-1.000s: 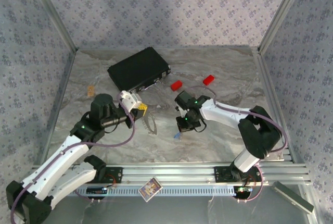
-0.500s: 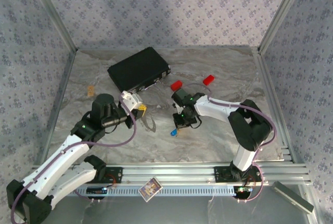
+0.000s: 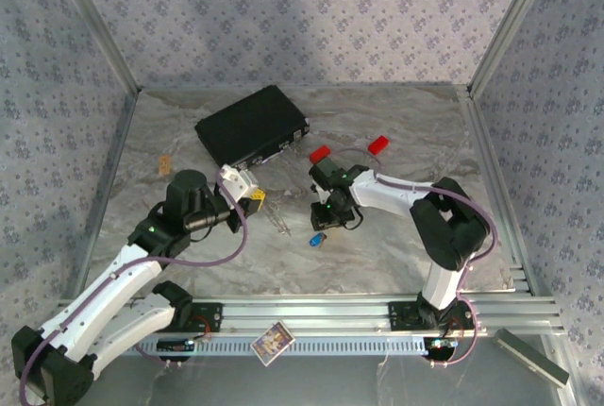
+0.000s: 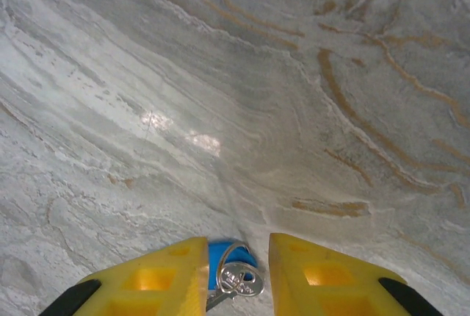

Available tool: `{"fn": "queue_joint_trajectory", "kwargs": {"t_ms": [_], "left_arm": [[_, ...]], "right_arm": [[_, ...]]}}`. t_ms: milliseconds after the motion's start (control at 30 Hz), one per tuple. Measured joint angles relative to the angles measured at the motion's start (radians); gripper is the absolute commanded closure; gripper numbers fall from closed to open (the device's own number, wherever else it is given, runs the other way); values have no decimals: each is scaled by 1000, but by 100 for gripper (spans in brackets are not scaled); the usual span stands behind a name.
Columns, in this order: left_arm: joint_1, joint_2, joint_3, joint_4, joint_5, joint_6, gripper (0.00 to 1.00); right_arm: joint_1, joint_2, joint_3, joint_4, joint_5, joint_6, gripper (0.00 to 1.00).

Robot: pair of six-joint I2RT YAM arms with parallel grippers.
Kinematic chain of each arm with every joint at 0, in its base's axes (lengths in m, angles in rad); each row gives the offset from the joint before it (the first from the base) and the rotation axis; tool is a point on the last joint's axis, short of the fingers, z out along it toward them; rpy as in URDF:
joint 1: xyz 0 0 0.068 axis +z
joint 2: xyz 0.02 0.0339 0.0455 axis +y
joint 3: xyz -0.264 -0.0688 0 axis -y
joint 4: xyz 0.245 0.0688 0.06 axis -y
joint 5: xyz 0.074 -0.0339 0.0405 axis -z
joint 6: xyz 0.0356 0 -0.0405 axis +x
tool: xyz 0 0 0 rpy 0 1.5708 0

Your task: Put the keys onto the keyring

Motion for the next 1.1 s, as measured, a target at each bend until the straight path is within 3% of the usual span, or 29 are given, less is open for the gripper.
{"fn": "queue_joint_trajectory", "kwargs": {"t_ms": [833,1100], "left_arm": [[0,-4,0,-3,0,5,100],[0,-4,0,-3,0,5,100]], "right_arm": [[28,63,88,-96,14,-45,70],[31,82,98,-117,23,-48,76]]}}
